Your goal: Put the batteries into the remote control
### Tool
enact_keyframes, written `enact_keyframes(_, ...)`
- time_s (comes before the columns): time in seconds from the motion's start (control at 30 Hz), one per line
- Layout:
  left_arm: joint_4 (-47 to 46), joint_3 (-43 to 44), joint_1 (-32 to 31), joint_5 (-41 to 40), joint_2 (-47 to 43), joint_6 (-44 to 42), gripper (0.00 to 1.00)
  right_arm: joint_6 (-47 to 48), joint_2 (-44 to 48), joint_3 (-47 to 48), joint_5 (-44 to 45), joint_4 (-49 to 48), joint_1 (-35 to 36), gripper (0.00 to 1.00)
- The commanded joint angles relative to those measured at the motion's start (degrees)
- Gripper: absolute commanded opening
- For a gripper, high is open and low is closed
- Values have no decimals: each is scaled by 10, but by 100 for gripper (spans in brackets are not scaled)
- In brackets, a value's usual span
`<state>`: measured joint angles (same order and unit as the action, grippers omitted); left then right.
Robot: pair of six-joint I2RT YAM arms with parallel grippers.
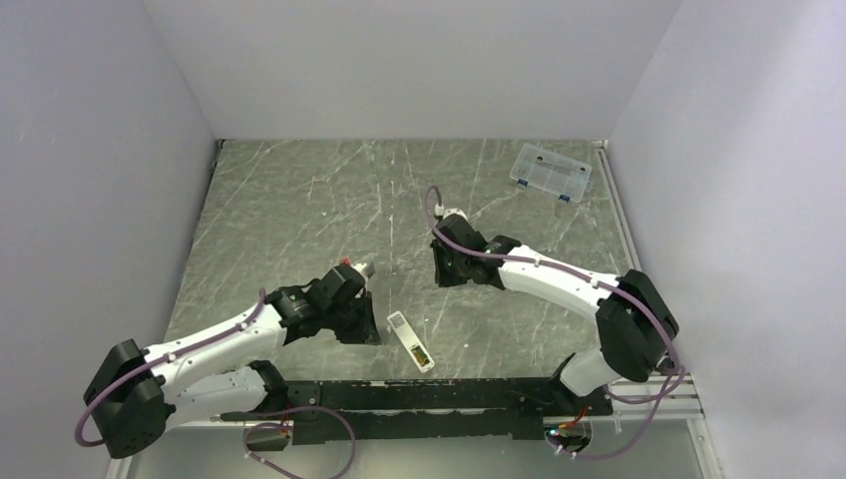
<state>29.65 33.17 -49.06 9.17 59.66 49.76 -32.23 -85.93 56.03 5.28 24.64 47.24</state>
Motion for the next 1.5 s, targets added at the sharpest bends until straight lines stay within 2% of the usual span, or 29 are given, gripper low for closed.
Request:
enact_keyframes(0.0, 60, 54, -2, -31, -32, -21, 19, 58, 24, 34, 19, 23, -35, 18)
enact_keyframes(0.27, 155, 131, -2, -90, -81, -50, 48, 113, 12, 42, -2, 8, -104, 29)
enact_keyframes(0.43, 198, 174, -2, -122, -115, -73, 59, 134, -12, 47, -6, -6, -138, 38)
enact_keyframes(0.63, 235, 203, -1, -153, -158, -102, 79, 152, -43, 57, -5, -13, -166, 51)
enact_keyframes(0.73, 250, 214, -1, -163, -175, -110, 86, 158, -63, 67, -6, -8, -177, 54)
enact_keyframes(1.0, 251, 223, -1, -162, -241, -135, 97, 187, -114, 97, -5, 6, -191, 56)
enact_keyframes(1.47, 223, 201, -2, -141, -285, -148, 99, 217, -170, 109, -36, 17, -206, 56)
